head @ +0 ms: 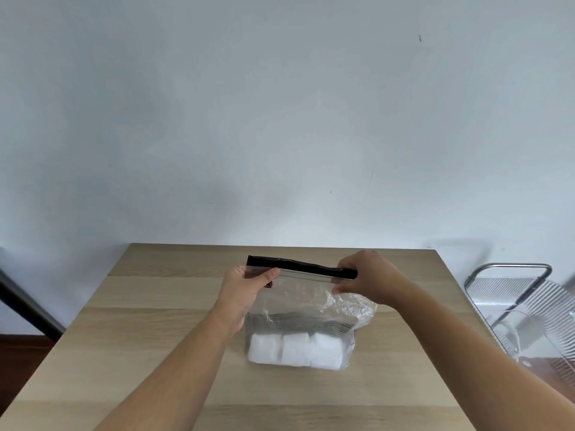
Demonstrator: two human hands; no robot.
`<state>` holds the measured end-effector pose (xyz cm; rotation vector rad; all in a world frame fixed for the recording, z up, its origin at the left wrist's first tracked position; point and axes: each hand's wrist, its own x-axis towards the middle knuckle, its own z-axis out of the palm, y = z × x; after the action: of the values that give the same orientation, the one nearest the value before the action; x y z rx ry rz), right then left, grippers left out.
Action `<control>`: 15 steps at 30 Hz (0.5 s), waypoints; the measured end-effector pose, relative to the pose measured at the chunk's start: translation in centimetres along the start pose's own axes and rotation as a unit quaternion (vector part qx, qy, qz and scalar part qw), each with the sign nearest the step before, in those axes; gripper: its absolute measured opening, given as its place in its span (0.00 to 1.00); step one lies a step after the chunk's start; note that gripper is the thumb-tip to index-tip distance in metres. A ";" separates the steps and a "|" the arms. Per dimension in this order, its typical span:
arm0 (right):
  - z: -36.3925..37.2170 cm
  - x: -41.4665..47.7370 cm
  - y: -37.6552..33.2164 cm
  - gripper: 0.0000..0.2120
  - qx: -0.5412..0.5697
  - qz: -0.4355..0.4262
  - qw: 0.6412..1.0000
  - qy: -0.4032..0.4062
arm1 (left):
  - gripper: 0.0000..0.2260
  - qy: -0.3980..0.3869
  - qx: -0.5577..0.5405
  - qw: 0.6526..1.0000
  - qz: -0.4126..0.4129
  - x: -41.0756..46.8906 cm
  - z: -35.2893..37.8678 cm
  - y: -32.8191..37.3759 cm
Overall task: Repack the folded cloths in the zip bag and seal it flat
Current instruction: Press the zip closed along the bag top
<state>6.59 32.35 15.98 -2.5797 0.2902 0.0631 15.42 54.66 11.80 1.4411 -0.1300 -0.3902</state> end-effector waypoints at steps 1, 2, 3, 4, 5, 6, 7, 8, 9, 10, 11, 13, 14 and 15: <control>0.0 0.0 0.0 0.08 -0.003 -0.004 1.000 -0.002 | 0.04 -0.001 0.000 1.000 -0.002 0.0 0.0 0.0; 0.1 0.1 -0.1 0.08 -0.002 -0.008 1.000 -0.001 | 0.05 -0.002 -0.001 1.000 -0.003 0.0 0.1 0.0; 0.2 0.2 -0.1 0.08 0.004 -0.011 1.000 0.000 | 0.05 -0.003 -0.001 1.000 -0.003 0.0 0.2 0.0; 0.2 0.2 -0.2 0.07 0.013 -0.014 1.000 0.002 | 0.05 -0.005 -0.001 1.000 -0.003 0.0 0.3 -0.1; 0.2 0.3 -0.2 0.07 0.022 -0.014 1.000 0.004 | 0.05 -0.008 -0.002 1.000 -0.001 0.0 0.4 -0.1; 0.3 0.4 -0.2 0.08 0.030 -0.012 0.999 0.005 | 0.05 -0.011 -0.003 1.000 0.000 0.0 0.5 -0.1; 0.3 0.4 -0.2 0.09 0.032 -0.009 0.999 0.006 | 0.05 -0.013 -0.004 1.000 0.001 0.0 0.6 -0.1; 0.3 0.4 -0.3 0.09 0.032 -0.005 0.999 0.008 | 0.05 -0.015 -0.004 1.000 0.000 0.0 0.6 -0.1; 0.4 0.5 -0.2 0.09 0.032 -0.003 0.999 0.009 | 0.05 -0.016 -0.003 1.000 -0.001 0.0 0.6 -0.1; 0.5 0.5 -0.2 0.10 0.033 -0.002 0.999 0.010 | 0.06 -0.017 -0.001 1.000 -0.002 0.0 0.6 -0.1; 0.6 0.6 -0.2 0.11 0.034 -0.001 0.999 0.011 | 0.07 -0.018 0.001 1.000 -0.003 0.0 0.6 -0.1; 0.7 0.6 -0.2 0.13 0.036 -0.004 0.999 0.010 | 0.08 -0.017 0.008 1.000 -0.003 0.0 0.6 -0.2; 0.7 0.7 -0.2 0.13 0.037 -0.006 0.999 0.009 | 0.08 -0.016 0.010 1.000 -0.004 0.0 0.6 -0.2; 0.7 0.7 -0.2 0.12 0.040 -0.007 0.999 0.007 | 0.09 -0.014 0.010 1.000 -0.006 0.1 0.6 -0.2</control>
<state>7.31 32.73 15.38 -2.5033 0.2742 0.0272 15.26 54.11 11.69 1.4579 -0.1484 -0.4205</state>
